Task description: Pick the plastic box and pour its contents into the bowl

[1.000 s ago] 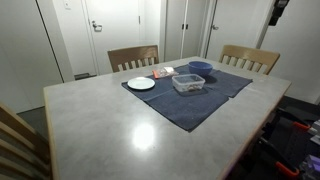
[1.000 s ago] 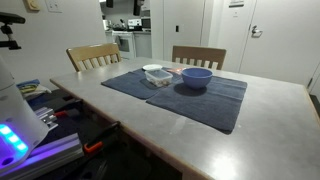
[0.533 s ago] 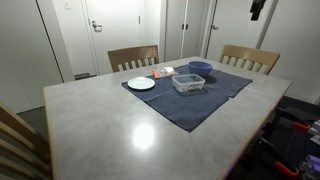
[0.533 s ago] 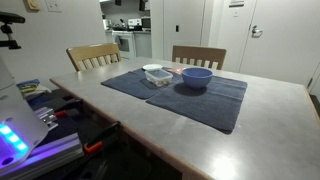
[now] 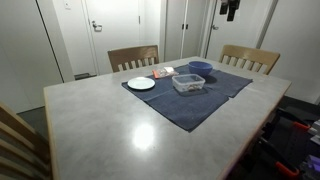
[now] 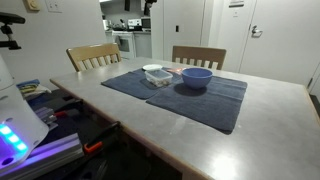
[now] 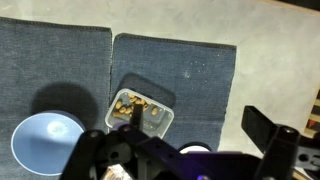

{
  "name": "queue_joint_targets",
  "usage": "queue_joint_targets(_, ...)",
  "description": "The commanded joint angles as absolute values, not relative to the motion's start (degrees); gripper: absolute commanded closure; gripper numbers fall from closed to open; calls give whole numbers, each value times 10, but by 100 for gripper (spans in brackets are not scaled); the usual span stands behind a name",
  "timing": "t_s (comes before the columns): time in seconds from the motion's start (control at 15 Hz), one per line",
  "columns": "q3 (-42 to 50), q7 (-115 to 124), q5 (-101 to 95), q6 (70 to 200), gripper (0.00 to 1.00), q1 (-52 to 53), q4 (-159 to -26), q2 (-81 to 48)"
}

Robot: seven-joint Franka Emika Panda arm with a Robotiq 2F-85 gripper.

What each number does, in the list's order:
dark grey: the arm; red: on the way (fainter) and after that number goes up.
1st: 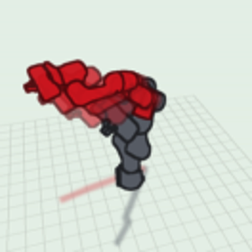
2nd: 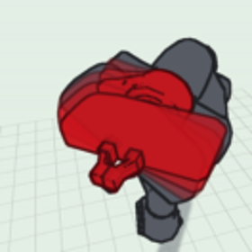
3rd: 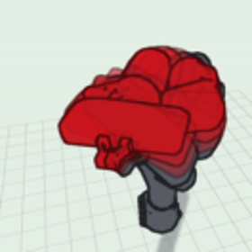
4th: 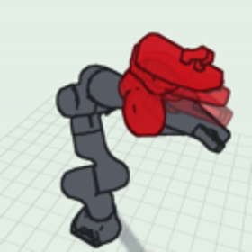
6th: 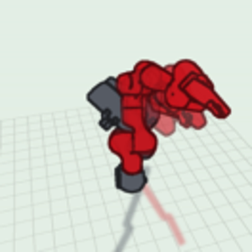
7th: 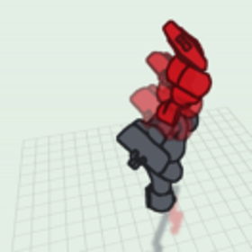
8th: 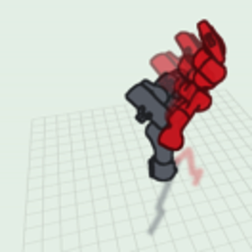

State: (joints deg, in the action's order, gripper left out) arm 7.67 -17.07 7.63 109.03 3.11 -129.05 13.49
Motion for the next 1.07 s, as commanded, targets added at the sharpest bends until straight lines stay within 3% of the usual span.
queue_joint_targets(0.0,59,-163,105,1115,0,23,-1251,69)
queue_joint_targets(1.0,14,-177,192,1194,0,12,-1211,-65)
